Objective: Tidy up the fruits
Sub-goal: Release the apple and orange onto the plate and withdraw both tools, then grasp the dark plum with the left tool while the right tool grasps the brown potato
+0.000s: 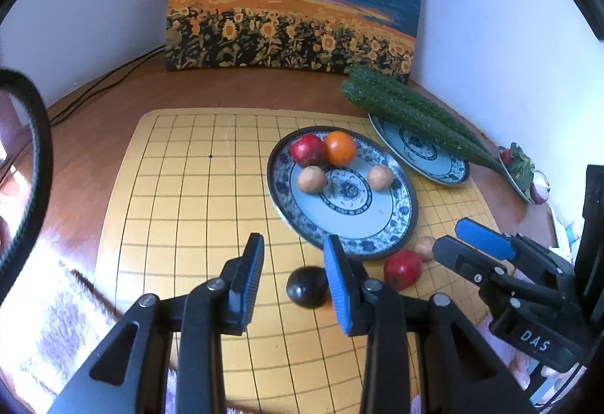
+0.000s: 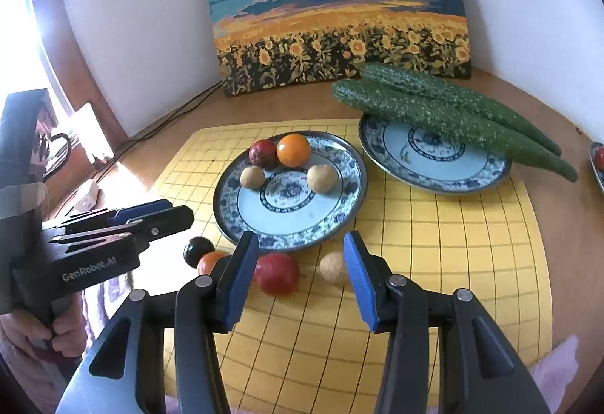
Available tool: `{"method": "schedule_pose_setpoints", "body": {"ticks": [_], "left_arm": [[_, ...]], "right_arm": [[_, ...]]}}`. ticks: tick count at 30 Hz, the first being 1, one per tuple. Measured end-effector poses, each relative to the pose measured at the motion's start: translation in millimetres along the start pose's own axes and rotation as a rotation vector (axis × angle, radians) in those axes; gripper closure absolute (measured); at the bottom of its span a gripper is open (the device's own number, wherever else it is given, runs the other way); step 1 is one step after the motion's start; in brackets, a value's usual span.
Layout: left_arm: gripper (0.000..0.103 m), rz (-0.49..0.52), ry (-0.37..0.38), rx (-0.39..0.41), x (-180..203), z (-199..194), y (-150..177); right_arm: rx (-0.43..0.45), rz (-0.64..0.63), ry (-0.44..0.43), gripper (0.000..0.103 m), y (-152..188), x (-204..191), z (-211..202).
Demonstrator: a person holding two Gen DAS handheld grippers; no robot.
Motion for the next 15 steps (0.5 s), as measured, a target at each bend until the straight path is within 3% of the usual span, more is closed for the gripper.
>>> {"method": "schedule_pose_setpoints", "body": {"ticks": [15], "left_arm": [[0.064,-0.03,0.028,0.004,-9.0,-10.4,27.1]], "right_arm": [[-0.009,0.039,0.03,0.055,30.6,13.3,-5.8]]}}
Point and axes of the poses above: each gripper's, at about its wrist camera, not at the fingertips, and z roughly the way its jaws point, x to its right, y to its underside, the point moved 5 cm from there along z, roughly the way its jaws point, and after that the axes turned 6 degrees about -x, right-handed, at the moved point
